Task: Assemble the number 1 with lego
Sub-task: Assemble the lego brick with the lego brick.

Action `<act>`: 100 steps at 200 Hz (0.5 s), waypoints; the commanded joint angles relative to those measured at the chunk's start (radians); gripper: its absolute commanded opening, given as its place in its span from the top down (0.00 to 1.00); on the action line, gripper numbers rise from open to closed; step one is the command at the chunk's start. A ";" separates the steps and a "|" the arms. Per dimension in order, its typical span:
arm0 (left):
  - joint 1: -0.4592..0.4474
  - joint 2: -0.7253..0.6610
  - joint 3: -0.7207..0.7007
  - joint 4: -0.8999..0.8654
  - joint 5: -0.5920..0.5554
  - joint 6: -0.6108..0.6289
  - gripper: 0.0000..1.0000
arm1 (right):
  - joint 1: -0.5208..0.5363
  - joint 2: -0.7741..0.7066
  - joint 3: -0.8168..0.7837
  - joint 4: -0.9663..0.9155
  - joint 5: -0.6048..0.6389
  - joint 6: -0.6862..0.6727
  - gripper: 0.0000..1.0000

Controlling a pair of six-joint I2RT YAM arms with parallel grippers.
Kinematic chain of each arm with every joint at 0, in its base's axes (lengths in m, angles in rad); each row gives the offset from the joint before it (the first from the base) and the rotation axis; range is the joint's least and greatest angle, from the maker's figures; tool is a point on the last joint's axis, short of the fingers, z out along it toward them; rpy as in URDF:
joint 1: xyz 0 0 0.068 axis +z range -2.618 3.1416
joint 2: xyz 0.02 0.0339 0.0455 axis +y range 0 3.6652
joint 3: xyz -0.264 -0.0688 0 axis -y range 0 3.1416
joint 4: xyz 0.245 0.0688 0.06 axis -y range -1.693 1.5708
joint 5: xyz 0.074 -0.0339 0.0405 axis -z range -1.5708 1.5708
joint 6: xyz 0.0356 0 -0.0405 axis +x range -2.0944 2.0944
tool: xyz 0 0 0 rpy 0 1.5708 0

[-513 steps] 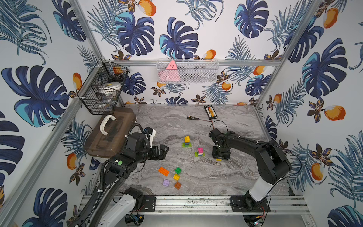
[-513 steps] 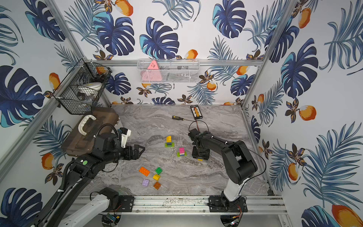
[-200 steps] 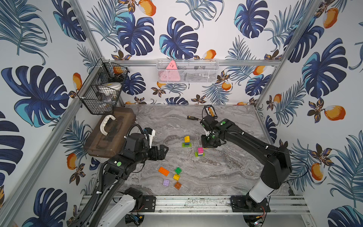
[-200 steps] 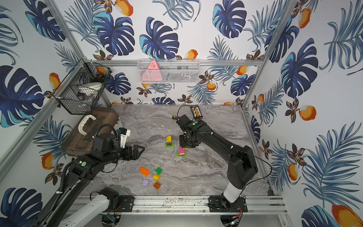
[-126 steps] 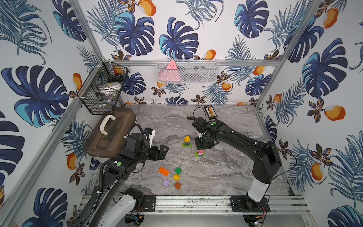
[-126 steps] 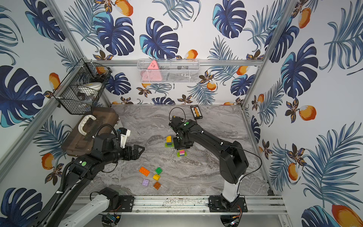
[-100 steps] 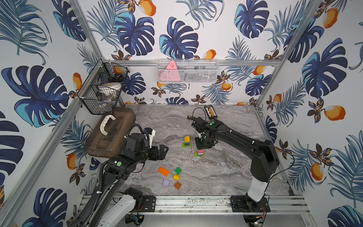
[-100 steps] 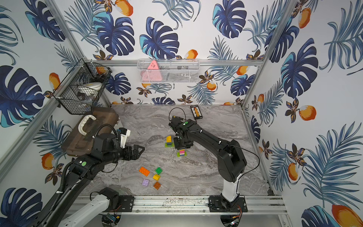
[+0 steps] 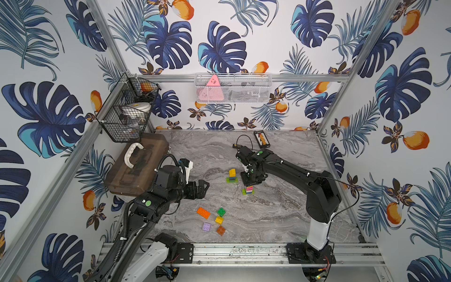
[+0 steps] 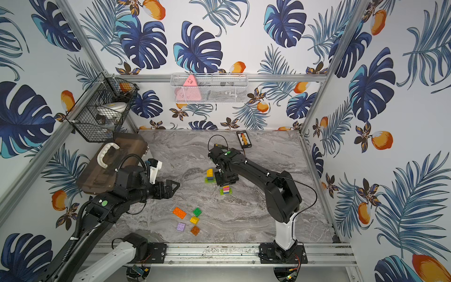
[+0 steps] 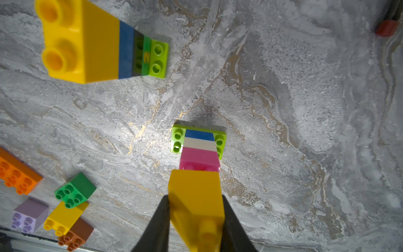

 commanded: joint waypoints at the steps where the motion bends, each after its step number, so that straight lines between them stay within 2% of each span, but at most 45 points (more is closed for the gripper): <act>1: -0.001 0.004 0.005 0.012 -0.007 -0.001 0.01 | -0.002 0.000 -0.011 0.004 0.015 0.021 0.89; 100: -0.001 0.004 0.006 0.011 -0.005 -0.001 0.01 | -0.008 0.007 -0.026 0.013 0.002 0.061 0.90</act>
